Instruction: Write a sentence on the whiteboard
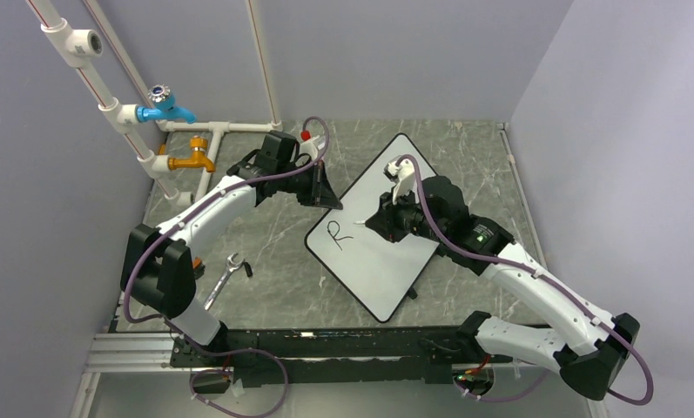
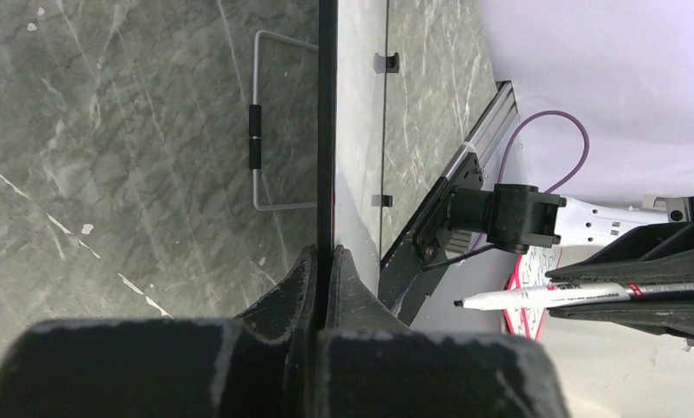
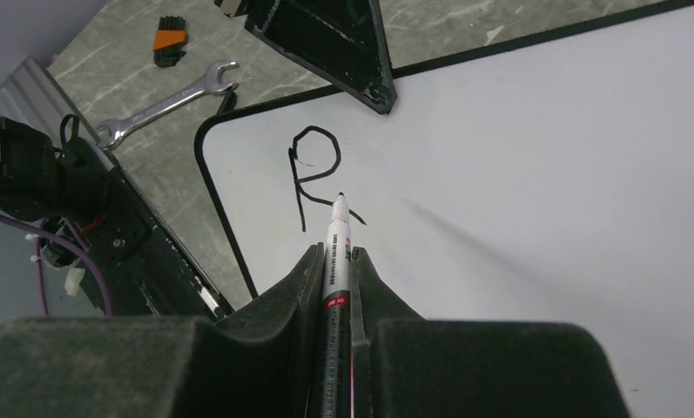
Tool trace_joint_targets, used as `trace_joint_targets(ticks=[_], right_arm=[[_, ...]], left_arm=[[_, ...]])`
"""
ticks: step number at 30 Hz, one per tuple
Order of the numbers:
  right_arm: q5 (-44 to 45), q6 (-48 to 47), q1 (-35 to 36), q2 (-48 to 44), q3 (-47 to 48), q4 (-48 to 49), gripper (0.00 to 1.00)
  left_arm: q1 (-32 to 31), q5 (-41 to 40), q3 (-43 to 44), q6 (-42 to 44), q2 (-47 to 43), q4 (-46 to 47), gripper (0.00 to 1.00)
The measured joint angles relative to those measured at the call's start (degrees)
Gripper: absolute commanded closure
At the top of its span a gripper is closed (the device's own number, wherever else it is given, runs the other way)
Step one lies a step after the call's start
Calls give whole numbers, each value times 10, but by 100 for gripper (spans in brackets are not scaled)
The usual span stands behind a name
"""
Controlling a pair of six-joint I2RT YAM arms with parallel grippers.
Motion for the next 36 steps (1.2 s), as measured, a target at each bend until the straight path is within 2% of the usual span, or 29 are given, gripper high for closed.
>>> trace_joint_targets(ticks=[8,36], right_arm=[[-26,-5,-1,25,-5,35,100],[-14,5,-10,90,-24,89,100]], left_arm=[[0,2,0,-2,0,2,100],[0,-1,0,-3,0,2,100]])
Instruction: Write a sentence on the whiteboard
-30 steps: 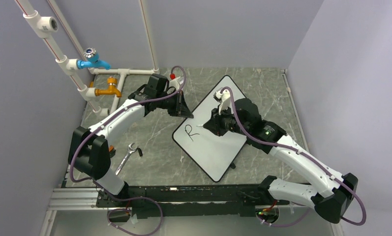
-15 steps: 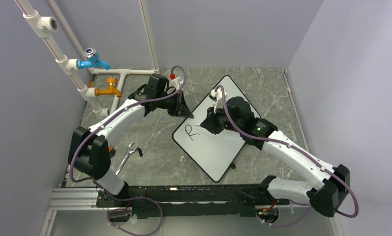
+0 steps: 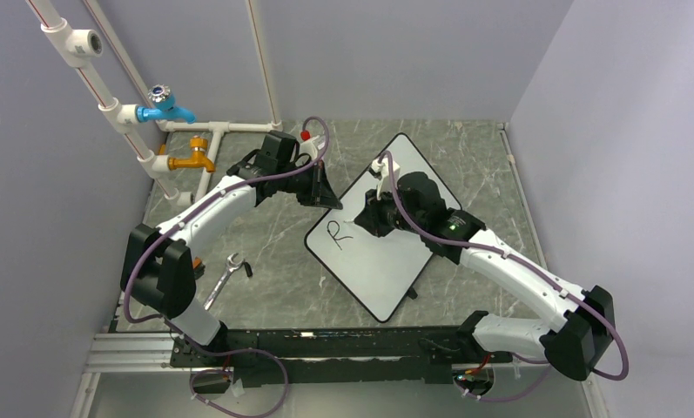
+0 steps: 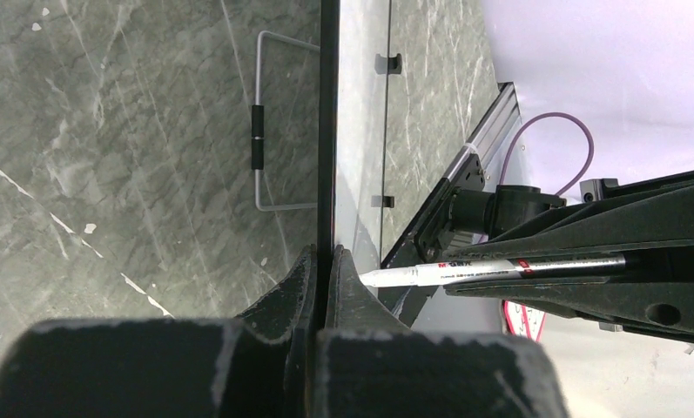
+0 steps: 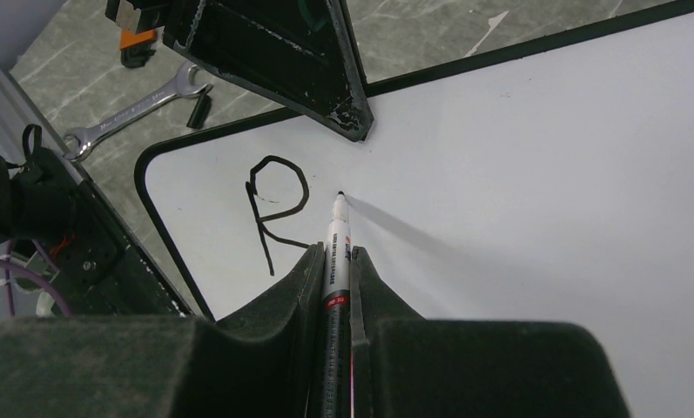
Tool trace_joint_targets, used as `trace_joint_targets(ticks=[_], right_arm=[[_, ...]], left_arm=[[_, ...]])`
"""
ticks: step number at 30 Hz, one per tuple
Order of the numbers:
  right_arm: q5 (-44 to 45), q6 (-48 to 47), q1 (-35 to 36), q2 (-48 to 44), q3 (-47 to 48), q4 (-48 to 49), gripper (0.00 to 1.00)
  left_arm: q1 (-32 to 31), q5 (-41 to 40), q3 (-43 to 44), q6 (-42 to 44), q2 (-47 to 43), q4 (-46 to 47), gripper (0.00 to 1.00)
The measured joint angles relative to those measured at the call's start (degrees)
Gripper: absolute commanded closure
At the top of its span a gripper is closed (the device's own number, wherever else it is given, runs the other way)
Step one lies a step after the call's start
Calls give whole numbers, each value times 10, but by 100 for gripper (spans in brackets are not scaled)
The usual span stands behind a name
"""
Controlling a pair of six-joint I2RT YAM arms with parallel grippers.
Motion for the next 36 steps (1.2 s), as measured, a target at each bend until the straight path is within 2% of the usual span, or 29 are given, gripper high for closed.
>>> trace_joint_targets(ticks=[23,36], right_arm=[[2,6,-1,-51,-58,-7,100],[4,4,-1,-48,1,-56,100]], left_arm=[[-1,-5,0,0,0,-2,100],[-3,-5,3,0,0,-2,100]])
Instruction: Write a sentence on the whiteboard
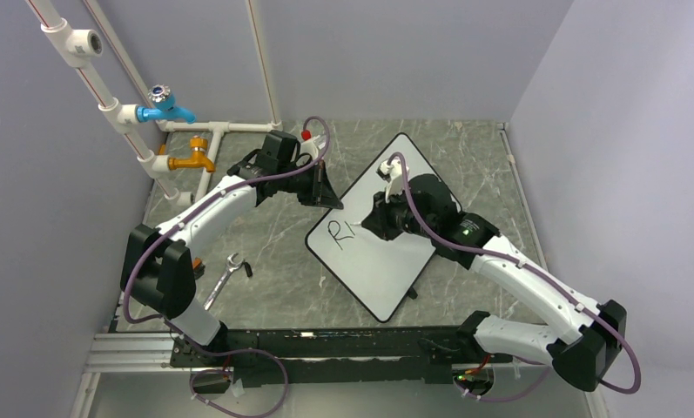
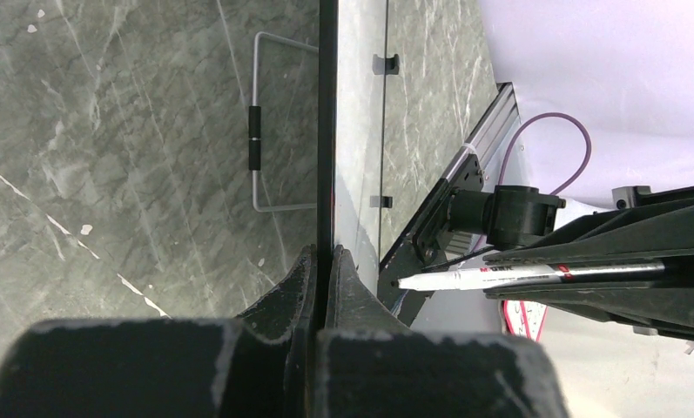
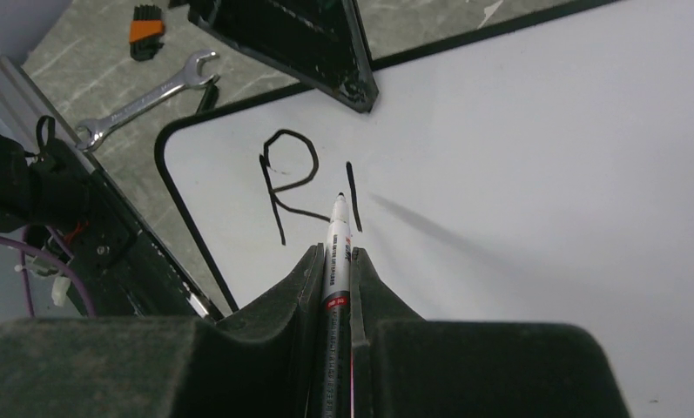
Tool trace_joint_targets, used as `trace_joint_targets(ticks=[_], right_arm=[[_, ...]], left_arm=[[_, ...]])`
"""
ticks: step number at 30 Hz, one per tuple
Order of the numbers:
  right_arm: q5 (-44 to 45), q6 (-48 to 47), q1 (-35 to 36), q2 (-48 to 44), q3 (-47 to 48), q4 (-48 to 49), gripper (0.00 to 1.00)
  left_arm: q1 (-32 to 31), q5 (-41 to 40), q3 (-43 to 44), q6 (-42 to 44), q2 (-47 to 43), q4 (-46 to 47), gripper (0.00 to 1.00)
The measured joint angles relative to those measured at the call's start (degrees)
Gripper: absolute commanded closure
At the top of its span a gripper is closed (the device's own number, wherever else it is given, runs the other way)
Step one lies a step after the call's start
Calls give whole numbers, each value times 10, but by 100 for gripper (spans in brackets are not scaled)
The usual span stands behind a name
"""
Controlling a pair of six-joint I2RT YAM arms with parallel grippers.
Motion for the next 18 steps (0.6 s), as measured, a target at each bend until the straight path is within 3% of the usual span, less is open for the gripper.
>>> trace_joint_targets(ticks=[18], right_arm=[[-10,0,0,69,42,30,100]], left_arm=[[-3,-4,3,0,-1,-2,100]])
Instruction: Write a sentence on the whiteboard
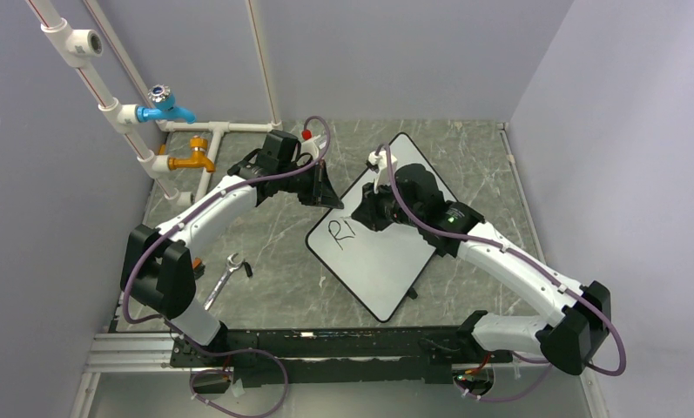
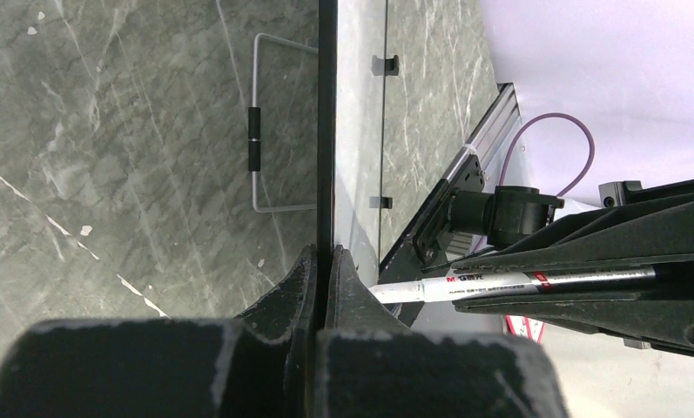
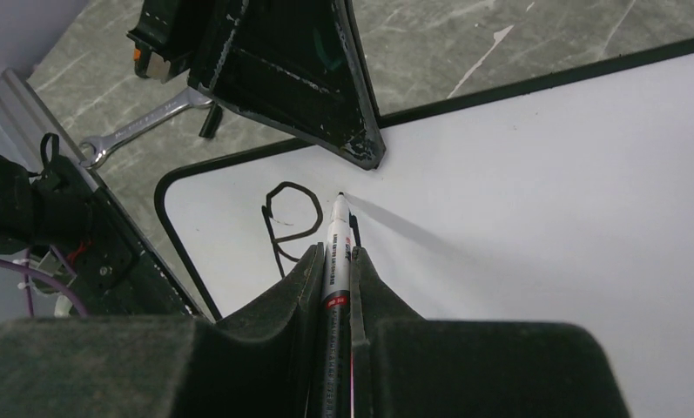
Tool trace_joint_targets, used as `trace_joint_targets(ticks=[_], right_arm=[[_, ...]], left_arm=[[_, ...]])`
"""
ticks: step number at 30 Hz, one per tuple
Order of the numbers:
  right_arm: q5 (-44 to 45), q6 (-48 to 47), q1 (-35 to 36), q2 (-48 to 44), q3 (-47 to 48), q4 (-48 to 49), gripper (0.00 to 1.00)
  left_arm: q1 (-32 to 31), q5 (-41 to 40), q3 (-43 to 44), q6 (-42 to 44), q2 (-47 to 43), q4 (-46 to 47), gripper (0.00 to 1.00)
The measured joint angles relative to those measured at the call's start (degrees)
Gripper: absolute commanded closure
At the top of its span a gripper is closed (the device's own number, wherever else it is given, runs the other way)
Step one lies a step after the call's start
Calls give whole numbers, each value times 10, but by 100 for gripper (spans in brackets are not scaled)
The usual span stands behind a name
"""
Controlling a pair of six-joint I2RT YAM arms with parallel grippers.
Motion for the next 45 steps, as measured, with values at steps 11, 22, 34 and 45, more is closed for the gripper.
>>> trace_joint_targets(ticks=[11,22,34,45], right_arm=[[-5,0,0,10,6,7,100],[-2,0,-2,11,0,12,100],[-4,0,-11,11,-3,14,100],[7,-7,-19,-3,-3,3,100]], left_arm=[[0,-1,0,0,0,-1,100],[-1,-5,0,1,0,-3,100],[-1,-9,0,1,0,-5,100],[-2,-6,0,0,-1,-3,100]])
